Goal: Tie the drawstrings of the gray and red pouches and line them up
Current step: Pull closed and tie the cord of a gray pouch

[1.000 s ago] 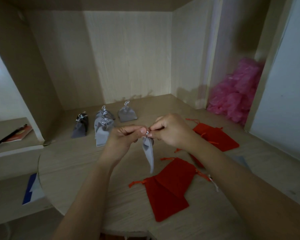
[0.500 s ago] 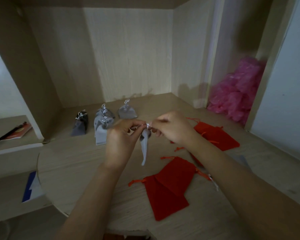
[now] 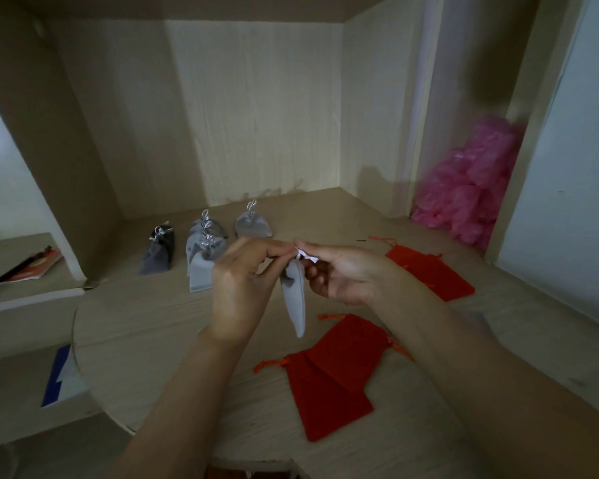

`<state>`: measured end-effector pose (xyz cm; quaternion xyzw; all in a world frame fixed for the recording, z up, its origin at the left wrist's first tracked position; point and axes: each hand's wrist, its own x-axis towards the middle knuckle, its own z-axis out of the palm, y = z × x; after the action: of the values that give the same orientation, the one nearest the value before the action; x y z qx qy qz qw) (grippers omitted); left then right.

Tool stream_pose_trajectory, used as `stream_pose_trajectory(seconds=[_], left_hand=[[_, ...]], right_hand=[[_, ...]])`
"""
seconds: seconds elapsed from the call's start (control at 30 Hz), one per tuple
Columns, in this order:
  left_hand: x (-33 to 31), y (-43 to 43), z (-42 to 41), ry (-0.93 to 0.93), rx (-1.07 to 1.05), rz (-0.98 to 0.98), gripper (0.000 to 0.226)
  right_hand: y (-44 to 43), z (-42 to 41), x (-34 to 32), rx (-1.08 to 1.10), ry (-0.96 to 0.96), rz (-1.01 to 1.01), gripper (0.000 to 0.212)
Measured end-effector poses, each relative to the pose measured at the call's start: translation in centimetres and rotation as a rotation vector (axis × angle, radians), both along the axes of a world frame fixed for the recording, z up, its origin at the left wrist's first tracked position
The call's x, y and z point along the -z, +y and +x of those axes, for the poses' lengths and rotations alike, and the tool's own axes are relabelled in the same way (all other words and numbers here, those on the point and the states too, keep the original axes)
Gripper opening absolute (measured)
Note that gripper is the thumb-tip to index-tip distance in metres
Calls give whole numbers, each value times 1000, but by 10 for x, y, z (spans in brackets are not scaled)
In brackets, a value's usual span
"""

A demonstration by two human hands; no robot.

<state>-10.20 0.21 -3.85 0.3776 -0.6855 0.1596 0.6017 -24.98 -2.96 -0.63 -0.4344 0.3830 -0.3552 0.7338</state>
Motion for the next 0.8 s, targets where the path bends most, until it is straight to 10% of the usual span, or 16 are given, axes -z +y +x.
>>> stream_pose_trajectory(seconds=[0.33, 0.8], left_hand=[[-1, -2, -2, 321, 27, 258, 10], [-2, -3, -13, 591, 378, 599, 14]], right_hand=[[-14, -3, 0, 261, 58, -356, 25], [-21, 10, 13, 393, -264, -191, 26]])
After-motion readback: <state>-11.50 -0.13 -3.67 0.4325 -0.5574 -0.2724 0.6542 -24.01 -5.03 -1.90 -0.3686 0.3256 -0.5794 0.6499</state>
